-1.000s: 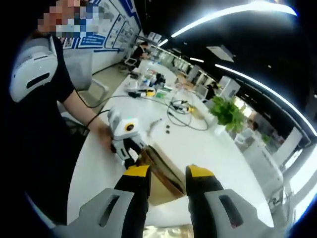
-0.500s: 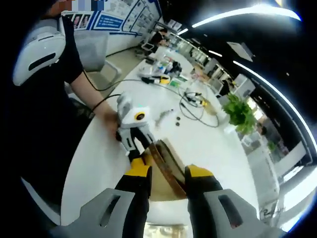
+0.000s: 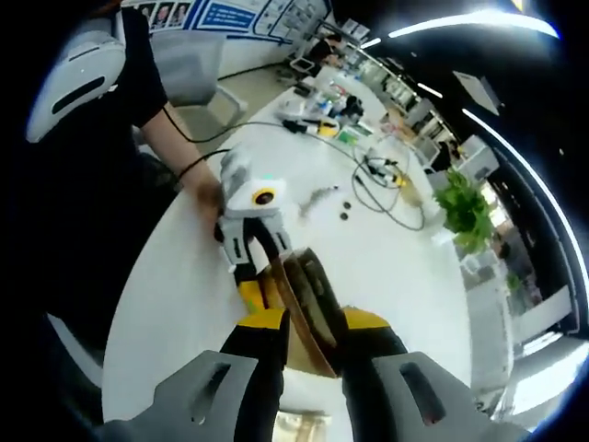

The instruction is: Extract single mask from mask box in order stack masks on table

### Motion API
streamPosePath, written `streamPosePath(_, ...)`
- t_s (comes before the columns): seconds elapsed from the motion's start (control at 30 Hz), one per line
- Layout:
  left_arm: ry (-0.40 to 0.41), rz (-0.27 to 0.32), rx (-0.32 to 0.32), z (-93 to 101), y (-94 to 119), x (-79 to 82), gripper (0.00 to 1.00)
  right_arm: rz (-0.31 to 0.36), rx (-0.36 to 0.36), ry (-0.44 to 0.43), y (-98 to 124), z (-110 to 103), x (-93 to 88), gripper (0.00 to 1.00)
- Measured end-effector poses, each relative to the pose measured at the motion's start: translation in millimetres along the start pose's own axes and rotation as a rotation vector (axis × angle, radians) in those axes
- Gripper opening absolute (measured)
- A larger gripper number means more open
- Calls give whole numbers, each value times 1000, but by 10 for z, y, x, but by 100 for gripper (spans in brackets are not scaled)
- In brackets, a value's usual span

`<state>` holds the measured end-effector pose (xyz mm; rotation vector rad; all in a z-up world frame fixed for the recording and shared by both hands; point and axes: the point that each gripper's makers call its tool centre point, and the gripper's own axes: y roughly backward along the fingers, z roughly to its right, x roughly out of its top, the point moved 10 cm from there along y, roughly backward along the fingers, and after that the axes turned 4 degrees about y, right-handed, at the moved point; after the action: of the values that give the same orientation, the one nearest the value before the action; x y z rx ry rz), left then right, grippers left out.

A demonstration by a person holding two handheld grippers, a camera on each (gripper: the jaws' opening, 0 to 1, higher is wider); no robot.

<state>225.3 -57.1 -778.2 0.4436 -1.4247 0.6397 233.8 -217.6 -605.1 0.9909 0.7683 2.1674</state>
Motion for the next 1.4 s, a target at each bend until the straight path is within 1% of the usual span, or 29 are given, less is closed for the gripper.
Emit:
streamPosePath(0.33,-6,-2,-3,-1,3,3,30,-46,44,38,-69,-17,10,18)
streamPosePath(0.83,-14,-4,-4,7,9,5,30,-57,76,45,-151,-49,-2,18)
streamPosePath(0.97,-15,-4,-6,8,8,6,31,-64,84,52,-155,34,-32,19)
streamPosePath(1.1,-16,-4,-6,10,5,8,31,-78,95,66,-161,26,-5,18)
streamPosePath(1.23,-22,-5,-8,14,1,7,31,-97,110,75,-190,24,9,17)
streamPosePath(1.3,-22,-5,-8,15,1,7,31,-100,117,71,-187,64,13,12)
streamPosePath(1.4,-23,-5,-8,17,1,7,31,-104,123,65,-188,96,14,10)
